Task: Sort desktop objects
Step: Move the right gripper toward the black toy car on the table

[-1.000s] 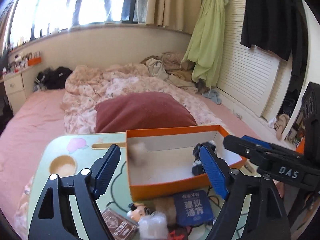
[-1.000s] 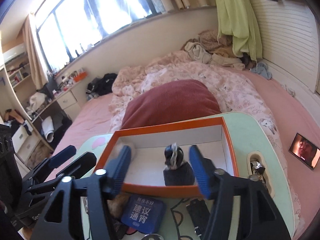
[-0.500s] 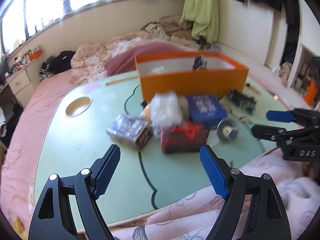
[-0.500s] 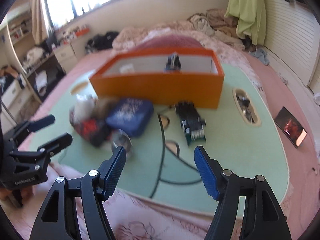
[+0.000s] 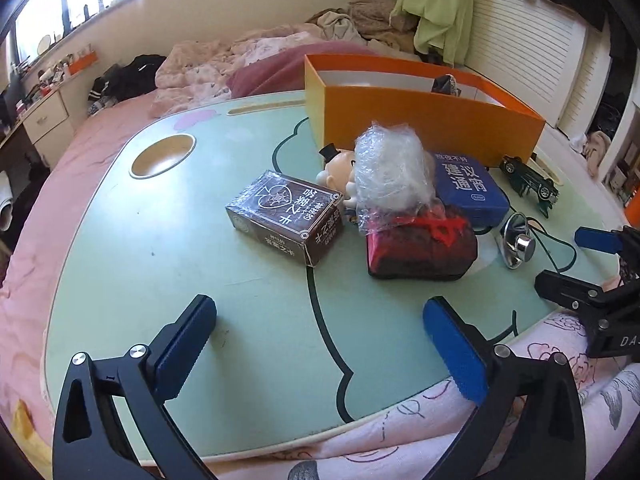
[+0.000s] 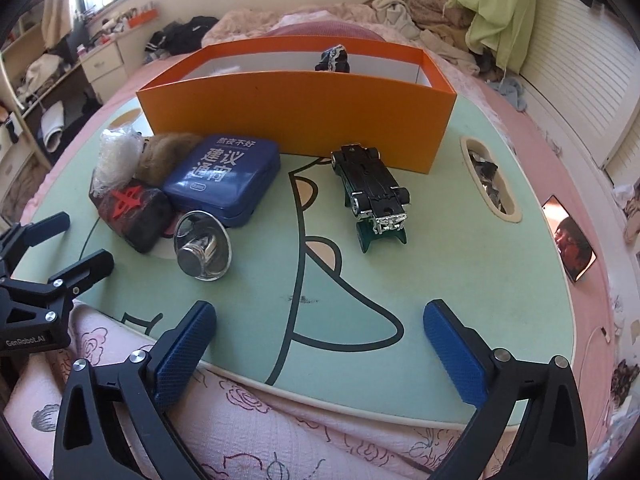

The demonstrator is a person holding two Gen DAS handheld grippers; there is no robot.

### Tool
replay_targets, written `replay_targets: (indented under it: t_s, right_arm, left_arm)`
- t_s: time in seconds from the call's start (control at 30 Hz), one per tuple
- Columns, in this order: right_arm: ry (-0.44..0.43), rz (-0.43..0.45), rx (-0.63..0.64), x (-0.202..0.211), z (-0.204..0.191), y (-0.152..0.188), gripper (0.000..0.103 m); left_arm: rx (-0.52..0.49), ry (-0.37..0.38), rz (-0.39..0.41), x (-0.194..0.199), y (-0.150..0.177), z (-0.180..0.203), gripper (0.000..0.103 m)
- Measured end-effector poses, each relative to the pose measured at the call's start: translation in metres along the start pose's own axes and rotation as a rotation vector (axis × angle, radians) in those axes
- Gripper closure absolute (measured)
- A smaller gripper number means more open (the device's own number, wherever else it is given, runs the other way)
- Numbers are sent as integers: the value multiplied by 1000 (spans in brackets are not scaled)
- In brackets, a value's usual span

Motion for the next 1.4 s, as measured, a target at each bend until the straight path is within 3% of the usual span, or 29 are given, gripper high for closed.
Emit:
replay_targets:
  t_s: [1.4]
  right_arm:
    - [-6, -1, 0, -1, -1, 0, 0]
  left_arm:
    - [7, -3, -1, 1, 0, 1, 0]
Point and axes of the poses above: each gripper's, at about its wrist camera, not at the fingertips, and x roughly against the way its jaws point, z to its right, y to its underside, the point moved 4 cm from there along -x, roughly the way its jaws point, and after that the axes turned 14 degrees about -y, right-handed, at the moved point
